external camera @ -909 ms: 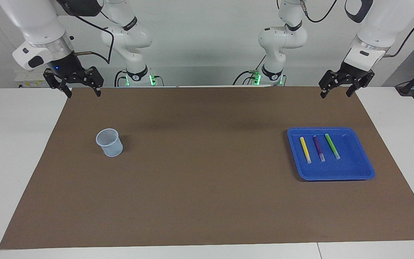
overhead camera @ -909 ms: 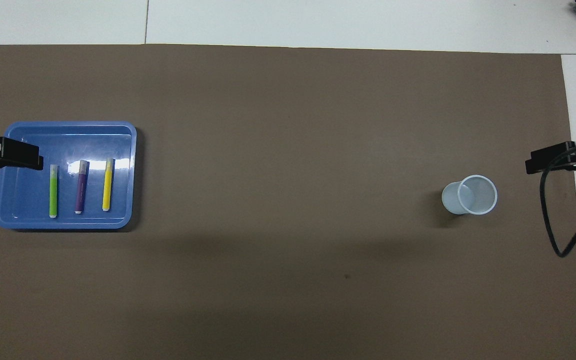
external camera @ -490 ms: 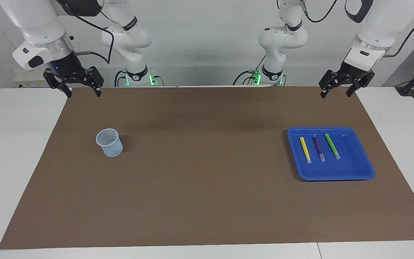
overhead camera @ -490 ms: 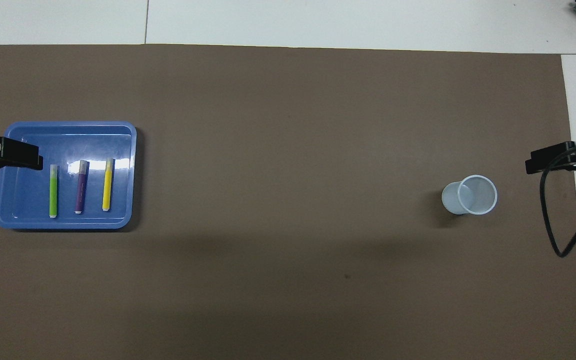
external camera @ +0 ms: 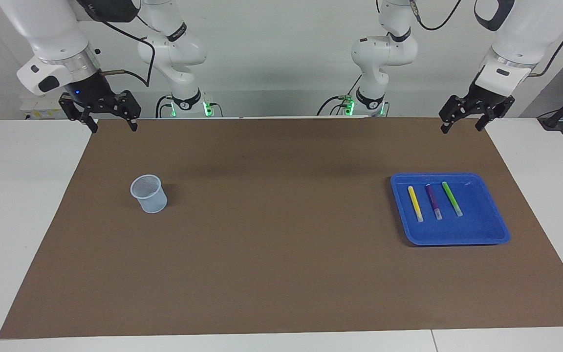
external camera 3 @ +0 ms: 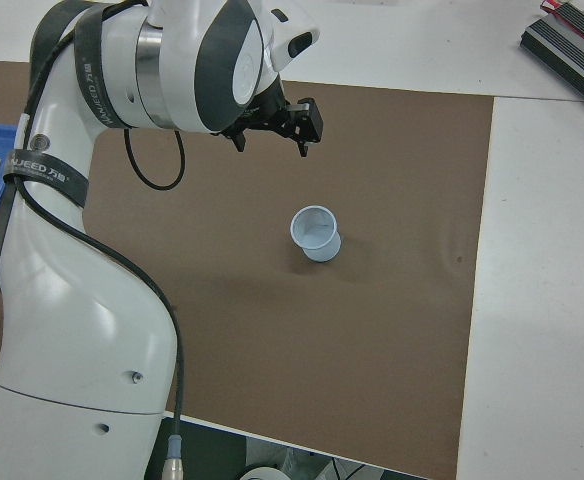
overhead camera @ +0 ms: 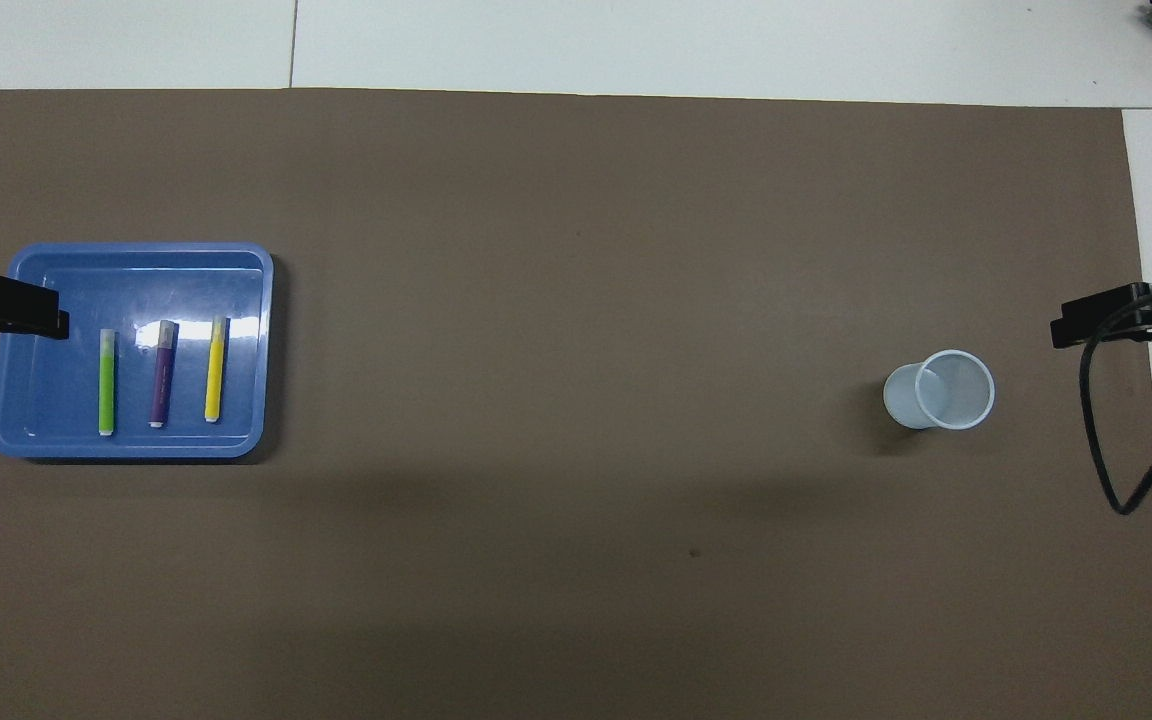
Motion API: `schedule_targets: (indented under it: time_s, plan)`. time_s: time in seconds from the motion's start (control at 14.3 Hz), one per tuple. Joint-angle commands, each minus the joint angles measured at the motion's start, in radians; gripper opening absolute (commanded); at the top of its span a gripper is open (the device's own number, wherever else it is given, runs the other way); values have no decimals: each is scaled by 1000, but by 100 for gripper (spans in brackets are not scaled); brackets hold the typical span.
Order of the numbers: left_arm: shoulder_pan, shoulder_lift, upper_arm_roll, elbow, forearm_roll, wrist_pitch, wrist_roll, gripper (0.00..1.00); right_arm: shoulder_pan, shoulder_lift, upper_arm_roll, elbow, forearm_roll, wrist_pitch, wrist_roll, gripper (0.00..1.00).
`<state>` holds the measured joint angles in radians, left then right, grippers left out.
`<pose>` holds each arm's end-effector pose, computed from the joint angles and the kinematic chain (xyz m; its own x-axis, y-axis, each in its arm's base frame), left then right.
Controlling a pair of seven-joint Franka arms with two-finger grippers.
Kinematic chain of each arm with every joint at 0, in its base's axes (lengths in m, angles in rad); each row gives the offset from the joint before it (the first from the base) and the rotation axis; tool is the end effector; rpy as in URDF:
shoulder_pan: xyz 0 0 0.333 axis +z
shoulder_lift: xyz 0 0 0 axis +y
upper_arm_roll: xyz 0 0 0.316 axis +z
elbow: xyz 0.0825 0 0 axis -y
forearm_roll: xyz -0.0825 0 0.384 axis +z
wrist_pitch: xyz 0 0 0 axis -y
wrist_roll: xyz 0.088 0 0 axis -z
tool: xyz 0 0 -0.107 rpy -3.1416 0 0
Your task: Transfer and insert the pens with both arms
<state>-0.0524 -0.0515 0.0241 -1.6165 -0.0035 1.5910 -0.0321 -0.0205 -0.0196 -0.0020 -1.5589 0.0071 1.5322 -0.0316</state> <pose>0.5402 -0.0153 0.6329 0.9997 0.0039 0.0258 0.0037 -1.0000 0.0056 0.5446 -0.0115 0.6375 0.9999 0.0094 -0.0069 0.0093 -0.9999 -0.0073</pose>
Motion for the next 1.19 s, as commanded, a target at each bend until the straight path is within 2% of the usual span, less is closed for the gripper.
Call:
schedule_targets:
  time_s: [0.0,0.84,1.12]
  plan:
    - [8,-30,0,-36,-12,24,17,100,-9,-16,5,-16,5,-1,-5,100]
    - [25,-40,0,-62,-12,66,8,100,-9,-16,5,-16,5,-1,-5,100]
    - [23,-66,0,-124,-12,101,3,100,-9,-16,5,-16,5,-1,-5,100]
